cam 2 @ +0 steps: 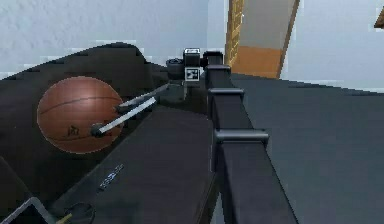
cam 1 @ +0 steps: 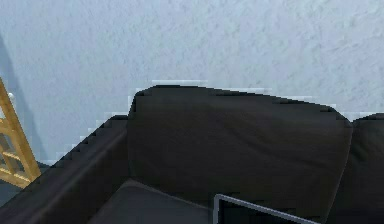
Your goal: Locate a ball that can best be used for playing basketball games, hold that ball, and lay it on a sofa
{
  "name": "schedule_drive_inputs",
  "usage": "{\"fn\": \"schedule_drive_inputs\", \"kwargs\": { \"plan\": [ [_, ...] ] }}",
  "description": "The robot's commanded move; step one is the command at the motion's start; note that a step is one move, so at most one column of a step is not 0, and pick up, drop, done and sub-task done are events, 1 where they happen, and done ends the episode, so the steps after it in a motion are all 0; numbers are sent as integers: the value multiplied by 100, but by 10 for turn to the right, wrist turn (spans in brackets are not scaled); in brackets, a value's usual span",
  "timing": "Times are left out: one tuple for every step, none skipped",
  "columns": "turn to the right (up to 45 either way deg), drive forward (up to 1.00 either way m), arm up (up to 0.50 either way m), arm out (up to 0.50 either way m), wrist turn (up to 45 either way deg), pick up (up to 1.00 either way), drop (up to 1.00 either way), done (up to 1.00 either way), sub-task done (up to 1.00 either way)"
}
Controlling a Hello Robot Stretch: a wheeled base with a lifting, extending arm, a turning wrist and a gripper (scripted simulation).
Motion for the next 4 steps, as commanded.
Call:
{"fn": "schedule_drive_inputs", "kwargs": {
  "plan": [
    [0,0,0,0,90,0,0,0,0],
    [0,0,-24,0,0,0,0,0,0],
    [0,0,-32,0,0,0,0,0,0],
    [0,0,0,0,0,0,100,0,0]
  ]
}}
